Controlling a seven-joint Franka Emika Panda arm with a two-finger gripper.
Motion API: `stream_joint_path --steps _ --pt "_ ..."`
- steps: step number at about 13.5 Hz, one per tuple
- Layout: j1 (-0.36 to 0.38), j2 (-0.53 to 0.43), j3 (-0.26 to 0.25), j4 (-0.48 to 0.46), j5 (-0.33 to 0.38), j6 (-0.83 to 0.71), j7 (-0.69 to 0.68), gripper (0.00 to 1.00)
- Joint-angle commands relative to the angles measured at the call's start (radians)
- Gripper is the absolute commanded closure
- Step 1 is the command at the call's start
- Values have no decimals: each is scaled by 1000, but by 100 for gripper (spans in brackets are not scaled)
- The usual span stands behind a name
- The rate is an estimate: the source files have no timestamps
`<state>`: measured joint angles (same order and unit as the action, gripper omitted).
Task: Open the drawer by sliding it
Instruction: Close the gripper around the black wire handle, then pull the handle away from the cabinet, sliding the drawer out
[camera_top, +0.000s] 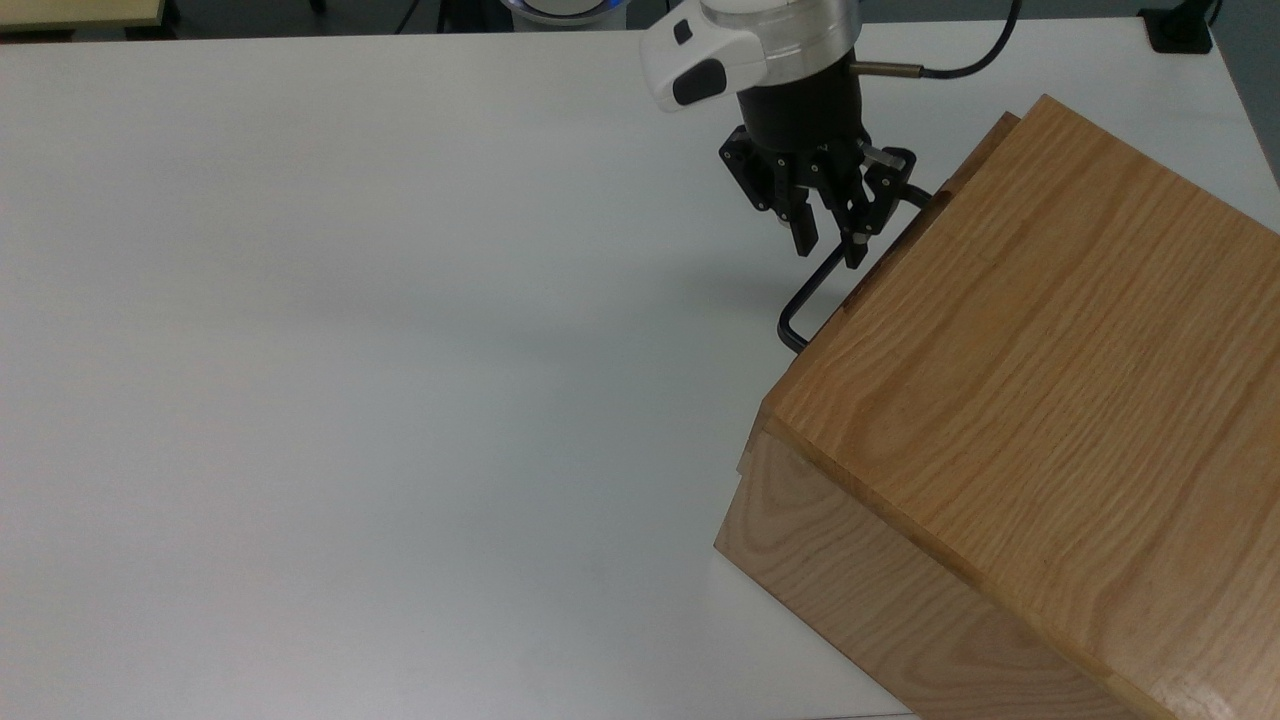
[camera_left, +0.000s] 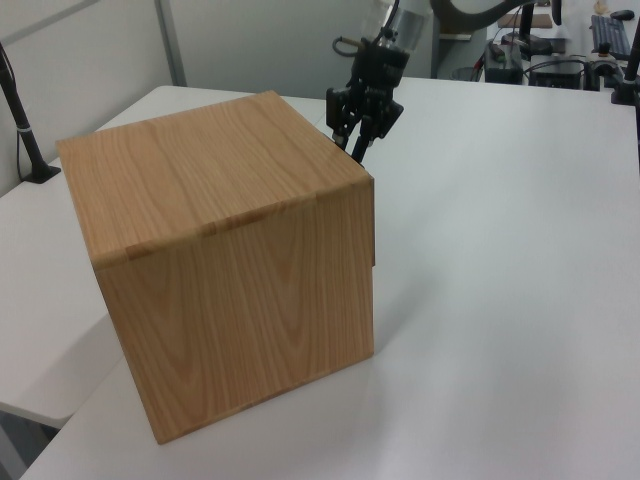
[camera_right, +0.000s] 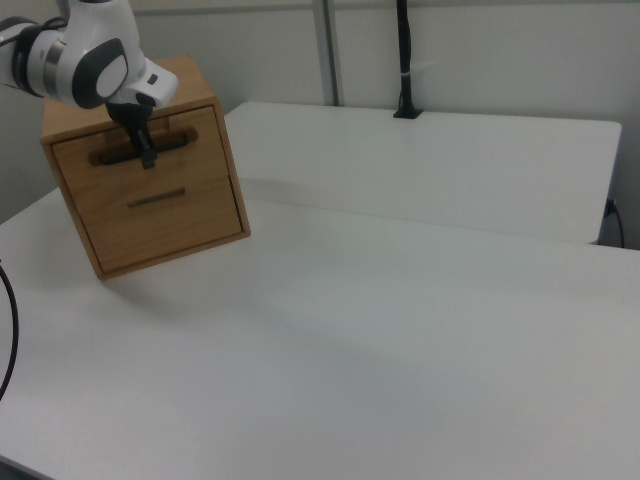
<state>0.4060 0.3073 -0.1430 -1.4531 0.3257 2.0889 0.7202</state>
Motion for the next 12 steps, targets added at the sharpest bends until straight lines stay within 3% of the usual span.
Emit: stream_joint_path --steps 1,3,8,12 --pt "16 12 -10 -3 18 13 16 62" --pt "14 13 -10 -3 19 31 16 77" --pt "5 -28 -18 -50 16 17 5 87" --pt "-22 -155 -18 -203 16 17 -59 89"
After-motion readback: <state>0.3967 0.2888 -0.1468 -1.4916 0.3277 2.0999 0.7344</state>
